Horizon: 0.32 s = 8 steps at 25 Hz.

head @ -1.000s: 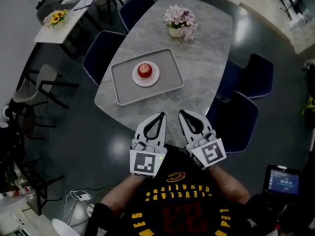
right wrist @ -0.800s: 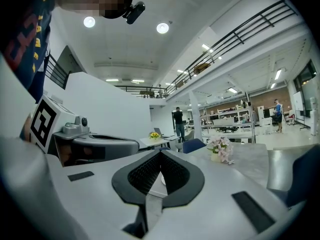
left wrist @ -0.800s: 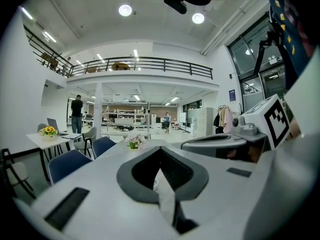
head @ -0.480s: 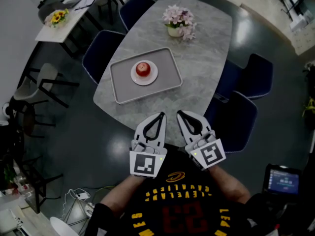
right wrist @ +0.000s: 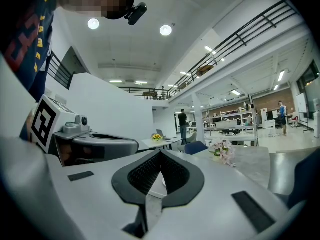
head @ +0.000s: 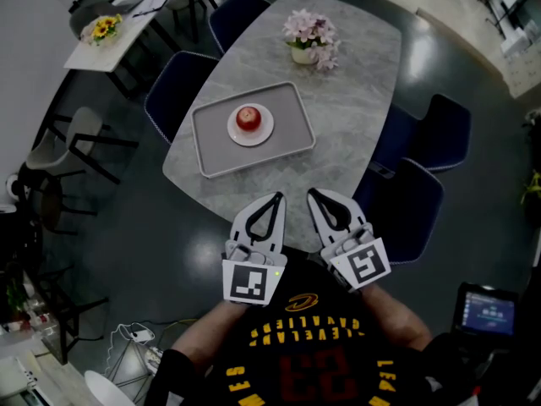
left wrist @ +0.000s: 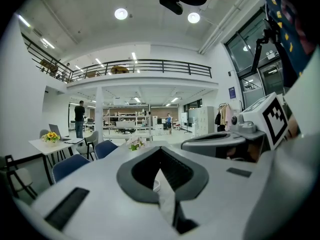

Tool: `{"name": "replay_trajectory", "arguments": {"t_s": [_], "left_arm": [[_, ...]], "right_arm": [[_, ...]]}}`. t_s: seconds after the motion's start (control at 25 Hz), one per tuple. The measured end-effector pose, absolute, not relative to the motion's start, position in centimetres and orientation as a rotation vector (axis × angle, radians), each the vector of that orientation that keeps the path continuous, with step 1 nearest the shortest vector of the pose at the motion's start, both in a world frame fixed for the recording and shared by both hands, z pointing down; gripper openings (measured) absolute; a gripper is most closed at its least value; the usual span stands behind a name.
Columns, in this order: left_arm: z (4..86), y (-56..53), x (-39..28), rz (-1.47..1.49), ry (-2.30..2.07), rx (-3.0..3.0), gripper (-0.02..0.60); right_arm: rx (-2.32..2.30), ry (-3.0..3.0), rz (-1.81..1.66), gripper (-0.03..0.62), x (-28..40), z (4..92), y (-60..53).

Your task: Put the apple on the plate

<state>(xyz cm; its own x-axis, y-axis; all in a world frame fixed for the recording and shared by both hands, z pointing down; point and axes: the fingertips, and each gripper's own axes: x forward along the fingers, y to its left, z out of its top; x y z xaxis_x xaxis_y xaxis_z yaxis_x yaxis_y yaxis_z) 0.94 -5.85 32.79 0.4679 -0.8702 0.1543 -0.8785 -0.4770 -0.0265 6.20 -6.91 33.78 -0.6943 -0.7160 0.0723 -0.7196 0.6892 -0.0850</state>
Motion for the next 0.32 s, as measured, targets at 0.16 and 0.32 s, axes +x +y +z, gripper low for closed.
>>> {"name": "replay_trajectory", "arguments": {"t_s": [0.16, 0.32], "left_arm": [[32.69, -5.86, 0.79, 0.238, -1.581, 2.653, 0.001], [32.7, -5.84, 0.81, 0.247, -1.582, 2.658, 0.0]], "right_arm": [[1.207, -2.857, 0.165, 0.006, 6.16, 33.82, -6.88], [1.205, -2.86, 0.154, 0.006, 6.14, 33.76, -6.84]]}}
